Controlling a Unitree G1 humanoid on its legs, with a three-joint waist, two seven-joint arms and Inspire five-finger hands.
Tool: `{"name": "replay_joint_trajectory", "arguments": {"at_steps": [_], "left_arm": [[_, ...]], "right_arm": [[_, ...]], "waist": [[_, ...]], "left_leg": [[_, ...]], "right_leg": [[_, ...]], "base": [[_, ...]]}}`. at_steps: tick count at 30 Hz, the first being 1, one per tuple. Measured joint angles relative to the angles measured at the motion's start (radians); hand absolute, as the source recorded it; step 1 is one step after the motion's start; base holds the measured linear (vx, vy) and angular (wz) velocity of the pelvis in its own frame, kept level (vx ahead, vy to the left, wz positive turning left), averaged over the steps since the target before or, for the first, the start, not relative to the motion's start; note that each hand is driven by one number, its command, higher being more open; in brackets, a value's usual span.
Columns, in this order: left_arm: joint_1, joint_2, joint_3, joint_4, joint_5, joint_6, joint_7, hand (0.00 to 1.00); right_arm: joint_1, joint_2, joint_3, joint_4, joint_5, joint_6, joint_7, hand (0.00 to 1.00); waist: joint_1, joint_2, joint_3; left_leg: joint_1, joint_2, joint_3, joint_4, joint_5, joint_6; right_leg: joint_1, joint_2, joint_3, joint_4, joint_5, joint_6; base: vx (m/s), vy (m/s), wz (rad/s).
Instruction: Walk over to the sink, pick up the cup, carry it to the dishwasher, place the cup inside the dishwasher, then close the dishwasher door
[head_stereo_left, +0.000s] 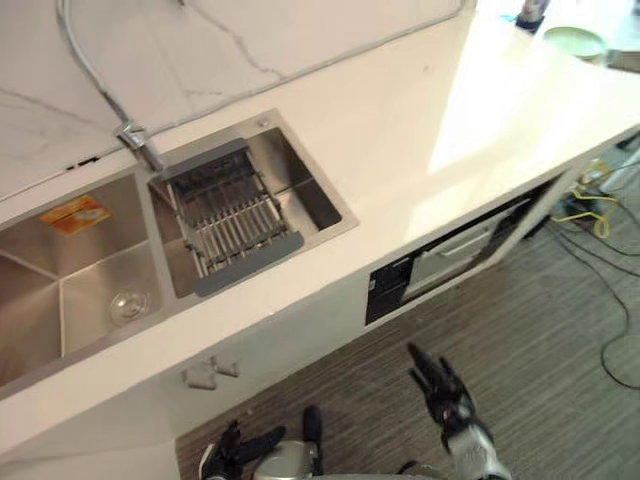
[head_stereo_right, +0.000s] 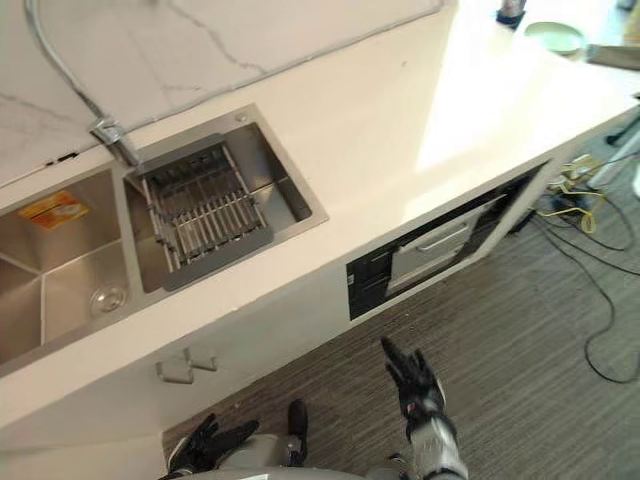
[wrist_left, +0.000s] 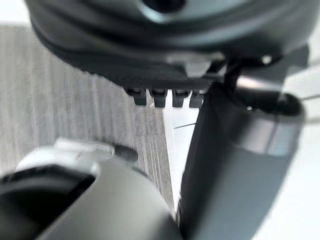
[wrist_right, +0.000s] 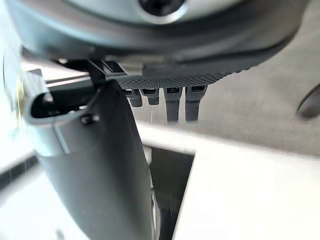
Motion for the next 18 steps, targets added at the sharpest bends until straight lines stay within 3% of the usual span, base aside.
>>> {"name": "replay_joint_trajectory", "arguments": {"at_steps": [4, 8, 12, 14, 15, 16, 17, 18], "left_arm": [[-0.005, 0.012, 0.018, 0.033, -0.01, 0.0, 0.007, 1.0], [-0.005, 0.018, 0.04, 0.044, -0.013, 0.006, 0.007, 1.0], [-0.006, 0.035, 0.049, 0.048, -0.034, 0.049, -0.011, 1.0], [-0.008, 0.037, 0.044, 0.068, -0.029, 0.051, -0.009, 1.0], [-0.01, 0.036, 0.039, 0.077, -0.027, 0.051, -0.004, 1.0], [-0.014, 0.039, 0.03, 0.076, -0.028, 0.053, 0.009, 1.0], [-0.022, 0.042, 0.024, 0.076, -0.029, 0.06, 0.02, 1.0], [-0.039, 0.042, 0.018, 0.078, -0.034, 0.074, 0.041, 1.0]], "right_arm": [[0.04, -0.015, -0.07, 0.108, -0.164, -0.03, -0.032, 1.0], [0.058, -0.022, -0.094, 0.14, -0.279, 0.013, -0.093, 1.0], [0.069, -0.022, -0.137, 0.141, -0.339, 0.051, -0.112, 1.0], [0.046, -0.02, -0.14, 0.139, -0.354, 0.053, -0.121, 1.0], [0.028, -0.01, -0.139, 0.134, -0.386, 0.053, -0.13, 1.0], [0.019, 0.005, -0.139, 0.126, -0.447, 0.041, -0.144, 1.0], [0.019, 0.014, -0.139, 0.125, -0.48, 0.032, -0.151, 1.0], [0.02, 0.027, -0.139, 0.123, -0.538, 0.022, -0.165, 1.0]], "waist": [[-0.008, -0.031, -0.018], [-0.007, -0.058, -0.032], [-0.005, -0.096, -0.056], [-0.004, -0.093, -0.058], [-0.005, -0.086, -0.061], [-0.009, -0.081, -0.057], [-0.013, -0.076, -0.053], [-0.019, -0.073, -0.05]], "left_leg": [[0.012, 0.003, 0.018, 0.0, -0.006, 0.009], [0.011, -0.017, 0.014, -0.001, -0.015, 0.026], [0.004, -0.08, 0.006, 0.002, -0.052, 0.079], [0.012, -0.08, -0.003, 0.011, -0.05, 0.086], [0.012, -0.068, -0.014, 0.02, -0.056, 0.106], [0.016, -0.056, -0.04, 0.027, -0.07, 0.124], [0.016, -0.049, -0.06, 0.029, -0.078, 0.134], [0.018, -0.035, -0.109, 0.031, -0.082, 0.141]], "right_leg": [[-0.001, 0.005, 0.021, -0.014, 0.007, -0.002], [-0.001, -0.015, 0.004, 0.004, -0.008, 0.014], [0.007, -0.112, -0.042, 0.108, -0.021, 0.059], [-0.032, -0.14, 0.006, 0.203, 0.018, 0.006], [-0.07, -0.14, 0.081, 0.272, 0.063, -0.058], [-0.117, -0.125, 0.189, 0.352, 0.097, -0.096], [-0.133, -0.096, 0.243, 0.372, 0.072, -0.078], [-0.159, -0.011, 0.335, 0.374, -0.014, -0.054]], "base": [[-0.09, 0.026, -0.19], [-0.03, 0.049, 0.11], [0.12, 0.127, 0.45], [0.18, 0.132, 0.24], [0.21, 0.162, 0.27], [0.25, 0.176, 0.42], [0.18, 0.077, 0.79], [0.13, 0.03, 0.81]]}}
